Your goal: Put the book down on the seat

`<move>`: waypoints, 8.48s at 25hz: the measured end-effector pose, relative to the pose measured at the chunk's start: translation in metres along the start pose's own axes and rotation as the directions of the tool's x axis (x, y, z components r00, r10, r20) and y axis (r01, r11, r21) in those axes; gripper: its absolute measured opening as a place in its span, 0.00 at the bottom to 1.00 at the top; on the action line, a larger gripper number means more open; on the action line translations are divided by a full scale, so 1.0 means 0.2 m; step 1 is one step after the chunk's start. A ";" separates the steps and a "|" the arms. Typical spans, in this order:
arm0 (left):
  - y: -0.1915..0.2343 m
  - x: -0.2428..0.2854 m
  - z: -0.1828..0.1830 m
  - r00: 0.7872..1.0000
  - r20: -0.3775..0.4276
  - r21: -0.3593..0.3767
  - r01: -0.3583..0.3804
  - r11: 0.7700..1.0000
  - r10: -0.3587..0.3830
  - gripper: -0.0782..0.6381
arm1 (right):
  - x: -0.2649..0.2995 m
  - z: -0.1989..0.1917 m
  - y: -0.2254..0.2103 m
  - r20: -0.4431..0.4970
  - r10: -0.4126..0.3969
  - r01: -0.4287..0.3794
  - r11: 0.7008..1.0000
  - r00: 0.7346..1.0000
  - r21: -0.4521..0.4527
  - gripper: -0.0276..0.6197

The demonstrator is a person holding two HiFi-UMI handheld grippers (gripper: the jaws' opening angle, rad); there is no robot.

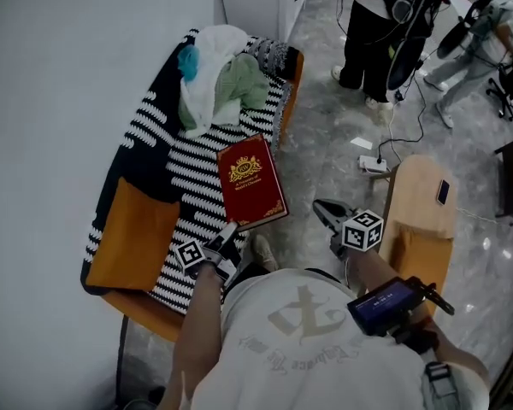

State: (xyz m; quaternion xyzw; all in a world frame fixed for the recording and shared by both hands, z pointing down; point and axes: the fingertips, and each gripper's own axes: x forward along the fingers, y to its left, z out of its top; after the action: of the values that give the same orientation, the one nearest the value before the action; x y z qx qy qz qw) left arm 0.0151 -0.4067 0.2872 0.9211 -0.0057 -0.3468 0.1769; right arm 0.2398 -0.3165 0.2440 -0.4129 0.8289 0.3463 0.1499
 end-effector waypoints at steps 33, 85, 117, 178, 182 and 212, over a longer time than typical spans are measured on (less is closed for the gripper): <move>-0.05 0.04 0.82 0.998 0.049 -0.016 -0.035 0.999 0.035 0.43 | 0.91 0.43 -0.01 -0.064 0.077 -0.079 0.997 0.995 -0.021 0.06; -0.38 0.10 0.85 0.954 0.298 0.333 -0.143 0.932 0.040 0.43 | 1.30 0.76 -0.11 -0.055 0.369 -0.372 0.926 0.928 -0.060 0.06; 0.15 0.20 1.14 0.880 0.475 0.233 -0.134 0.963 0.007 0.43 | 1.57 0.51 -0.11 -0.187 0.437 -0.454 0.889 0.880 -0.054 0.06; 1.16 0.74 1.27 0.915 0.231 0.277 -0.388 0.879 0.331 0.43 | 1.66 -0.02 -0.69 -0.212 0.369 -0.360 0.929 0.905 0.084 0.07; 1.23 0.75 1.28 0.905 0.222 0.304 -0.418 0.856 0.363 0.45 | 1.70 -0.08 -0.74 -0.214 0.374 -0.361 0.927 0.902 0.097 0.06; 0.88 0.37 0.99 0.907 0.237 0.499 -0.422 0.757 0.349 0.41 | 1.63 -0.19 -0.33 -0.174 0.393 -0.387 0.919 0.903 0.068 0.06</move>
State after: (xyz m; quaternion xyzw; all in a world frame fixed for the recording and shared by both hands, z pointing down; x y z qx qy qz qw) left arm -0.0361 -0.6450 0.1594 0.8874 -0.3042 -0.3457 -0.0224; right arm 0.0934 -0.5603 0.0677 -0.2665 0.9104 0.3163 0.0068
